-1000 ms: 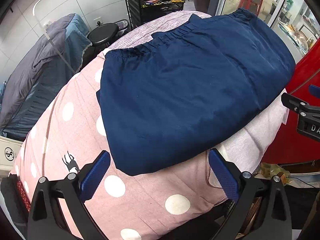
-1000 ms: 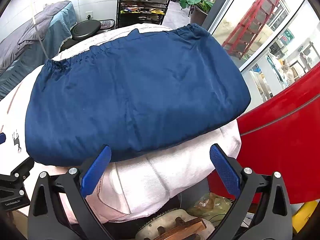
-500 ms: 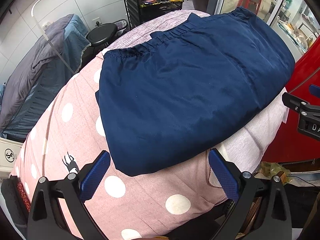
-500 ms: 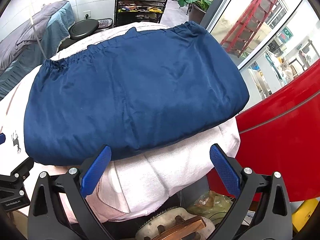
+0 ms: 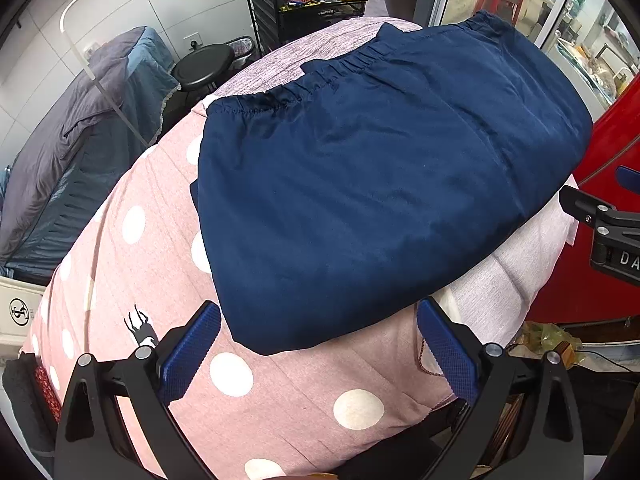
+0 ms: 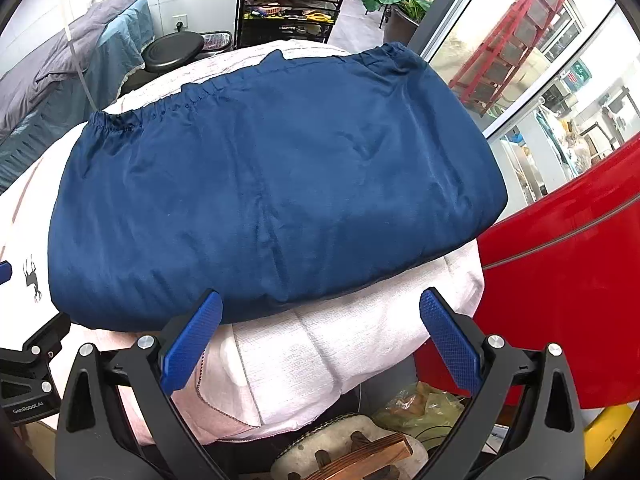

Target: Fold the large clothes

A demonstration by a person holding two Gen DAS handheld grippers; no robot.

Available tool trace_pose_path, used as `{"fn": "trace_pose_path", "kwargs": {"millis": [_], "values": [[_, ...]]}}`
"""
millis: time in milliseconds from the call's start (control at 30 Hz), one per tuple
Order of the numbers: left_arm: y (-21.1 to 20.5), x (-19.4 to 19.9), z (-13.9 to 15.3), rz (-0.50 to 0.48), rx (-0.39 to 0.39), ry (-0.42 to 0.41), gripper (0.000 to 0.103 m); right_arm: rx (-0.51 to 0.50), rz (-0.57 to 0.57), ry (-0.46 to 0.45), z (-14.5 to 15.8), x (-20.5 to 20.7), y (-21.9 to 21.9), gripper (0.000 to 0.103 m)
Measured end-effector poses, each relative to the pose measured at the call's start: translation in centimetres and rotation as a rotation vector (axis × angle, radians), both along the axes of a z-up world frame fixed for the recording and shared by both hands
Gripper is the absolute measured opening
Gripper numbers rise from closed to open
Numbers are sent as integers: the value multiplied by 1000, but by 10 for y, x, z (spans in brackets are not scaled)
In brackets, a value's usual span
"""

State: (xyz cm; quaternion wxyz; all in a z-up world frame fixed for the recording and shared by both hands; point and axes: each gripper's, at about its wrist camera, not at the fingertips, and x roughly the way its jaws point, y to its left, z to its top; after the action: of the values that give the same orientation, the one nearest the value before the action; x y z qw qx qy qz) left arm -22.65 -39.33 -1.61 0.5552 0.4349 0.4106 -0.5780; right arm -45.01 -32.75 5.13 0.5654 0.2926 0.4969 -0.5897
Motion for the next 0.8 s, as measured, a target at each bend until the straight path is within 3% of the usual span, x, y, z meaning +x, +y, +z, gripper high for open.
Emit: {"fn": "trace_pose_path", "kwargs": {"millis": [800], "values": [[-2,-3,-4,-14,1,-26,97,16,15,1,-4,6,-5,97]]}}
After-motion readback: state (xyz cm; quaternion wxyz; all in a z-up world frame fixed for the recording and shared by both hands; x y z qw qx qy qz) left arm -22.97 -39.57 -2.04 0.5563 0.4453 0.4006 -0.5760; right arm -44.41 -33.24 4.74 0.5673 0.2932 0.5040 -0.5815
